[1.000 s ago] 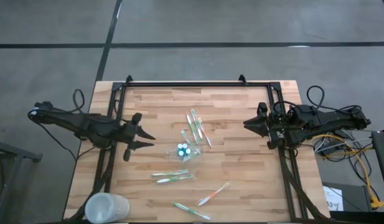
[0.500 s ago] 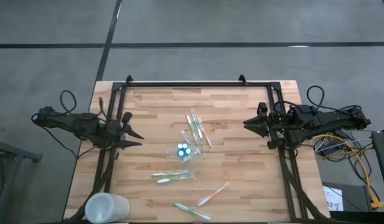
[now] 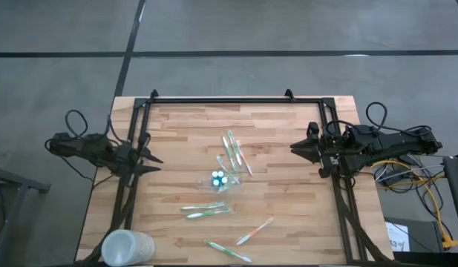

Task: Pick & Place toothbrushing station
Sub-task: Put the green toothbrush into the transparent organizer

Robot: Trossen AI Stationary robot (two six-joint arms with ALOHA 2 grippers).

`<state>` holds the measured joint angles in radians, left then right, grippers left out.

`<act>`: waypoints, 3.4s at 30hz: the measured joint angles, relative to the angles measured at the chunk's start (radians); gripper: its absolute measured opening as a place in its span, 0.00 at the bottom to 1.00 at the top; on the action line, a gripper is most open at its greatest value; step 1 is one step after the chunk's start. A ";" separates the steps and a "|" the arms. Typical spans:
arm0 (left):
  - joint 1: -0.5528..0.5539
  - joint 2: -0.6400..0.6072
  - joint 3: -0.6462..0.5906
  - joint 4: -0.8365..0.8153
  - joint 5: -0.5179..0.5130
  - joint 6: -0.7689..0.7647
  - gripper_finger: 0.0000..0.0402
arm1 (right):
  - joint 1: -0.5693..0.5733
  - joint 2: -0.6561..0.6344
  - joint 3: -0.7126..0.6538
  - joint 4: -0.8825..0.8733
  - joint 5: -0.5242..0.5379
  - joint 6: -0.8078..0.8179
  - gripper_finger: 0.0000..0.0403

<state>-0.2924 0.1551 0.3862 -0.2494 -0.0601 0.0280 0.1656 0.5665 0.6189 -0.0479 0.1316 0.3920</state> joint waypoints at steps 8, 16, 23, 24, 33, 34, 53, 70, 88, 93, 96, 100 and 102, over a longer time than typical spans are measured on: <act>0.000 -0.036 -0.148 0.084 0.001 -0.042 0.27 | 0.000 0.000 0.000 0.000 0.000 0.000 0.18; 0.000 -0.073 -0.344 0.400 0.000 -0.062 0.27 | 0.000 0.000 0.000 0.000 0.000 0.000 0.18; 0.000 -0.082 -0.377 0.385 0.000 -0.076 0.27 | 0.000 0.000 0.000 0.000 0.000 0.000 0.20; 0.000 -0.082 -0.377 0.376 0.000 -0.077 0.27 | 0.000 0.000 0.000 0.000 0.000 0.000 0.20; 0.000 -0.079 -0.378 0.271 0.003 -0.089 0.27 | 0.000 0.000 0.000 0.000 0.000 0.000 0.17; 0.000 -0.078 -0.378 0.271 0.003 -0.089 0.27 | 0.000 0.000 0.000 0.000 0.000 0.000 0.17; 0.000 -0.076 -0.379 0.274 0.000 -0.089 0.27 | -0.013 0.064 0.040 0.046 0.057 0.014 0.19; 0.000 -0.074 -0.379 0.276 -0.001 -0.088 0.27 | -0.022 0.672 0.554 -0.215 0.265 0.235 0.19; 0.000 -0.074 -0.380 0.276 -0.001 -0.088 0.27 | -0.119 1.097 0.989 -0.637 0.363 0.341 0.19; 0.000 -0.074 -0.380 0.276 -0.001 -0.088 0.27 | -0.194 1.147 1.009 -0.668 0.396 0.519 0.21; 0.000 -0.073 -0.380 0.276 -0.001 -0.088 0.27 | -0.247 1.173 1.009 -0.675 0.325 0.546 0.22; 0.000 -0.073 -0.380 0.276 -0.001 -0.088 0.27 | -0.309 1.217 1.008 -0.674 0.159 0.502 0.25; 0.000 -0.073 -0.380 0.276 -0.001 -0.088 0.27 | -0.340 1.240 1.008 -0.680 0.083 0.500 0.26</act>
<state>-0.2920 0.0822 0.0063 0.0269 -0.0608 -0.0601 -0.1740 1.8069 1.6268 -0.7274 0.2143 0.8919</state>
